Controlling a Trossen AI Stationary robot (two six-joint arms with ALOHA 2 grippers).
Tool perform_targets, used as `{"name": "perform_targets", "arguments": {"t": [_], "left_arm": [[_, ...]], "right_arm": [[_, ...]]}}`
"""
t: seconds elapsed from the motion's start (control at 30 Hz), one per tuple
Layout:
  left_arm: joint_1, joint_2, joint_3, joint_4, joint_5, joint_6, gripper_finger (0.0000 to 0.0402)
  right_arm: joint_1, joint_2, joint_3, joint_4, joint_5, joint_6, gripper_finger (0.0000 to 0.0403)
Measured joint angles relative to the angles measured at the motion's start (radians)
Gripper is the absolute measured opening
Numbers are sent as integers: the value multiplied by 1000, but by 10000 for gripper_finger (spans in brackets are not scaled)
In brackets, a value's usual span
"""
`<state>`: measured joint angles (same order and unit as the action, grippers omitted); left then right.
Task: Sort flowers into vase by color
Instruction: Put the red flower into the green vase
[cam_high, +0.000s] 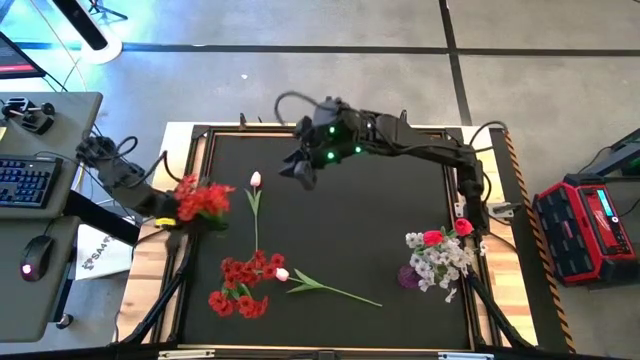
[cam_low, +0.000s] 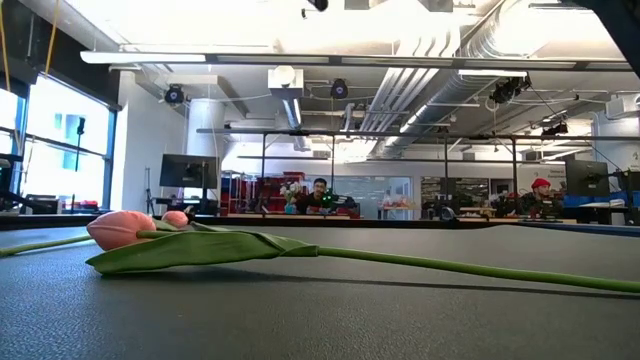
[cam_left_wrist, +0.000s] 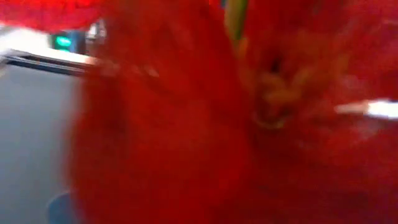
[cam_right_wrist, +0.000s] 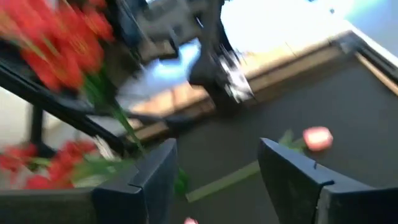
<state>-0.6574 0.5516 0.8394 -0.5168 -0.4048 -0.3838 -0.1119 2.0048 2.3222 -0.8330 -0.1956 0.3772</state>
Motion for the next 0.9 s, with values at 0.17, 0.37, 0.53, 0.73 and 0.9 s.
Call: {"name": "perform_targets", "arguments": {"t": [0.17,0.37,0.53,0.73,0.9], "left_arm": [[-70,-29,0,-43,16,-33,8],[-137,-9,0,-71,58,-68,6],[-197,6,0,-90,22,-55,6],[-237,43,0,-134,-54,-12,6],[-248,46,-1,-98,-62,-6,6]], "right_arm": [[42,0,0,-80,75,21,192],[80,4,0,-85,162,62,181],[100,4,0,-110,222,101,181],[115,4,0,-122,269,142,181],[114,4,-1,-121,271,154,181]]}}
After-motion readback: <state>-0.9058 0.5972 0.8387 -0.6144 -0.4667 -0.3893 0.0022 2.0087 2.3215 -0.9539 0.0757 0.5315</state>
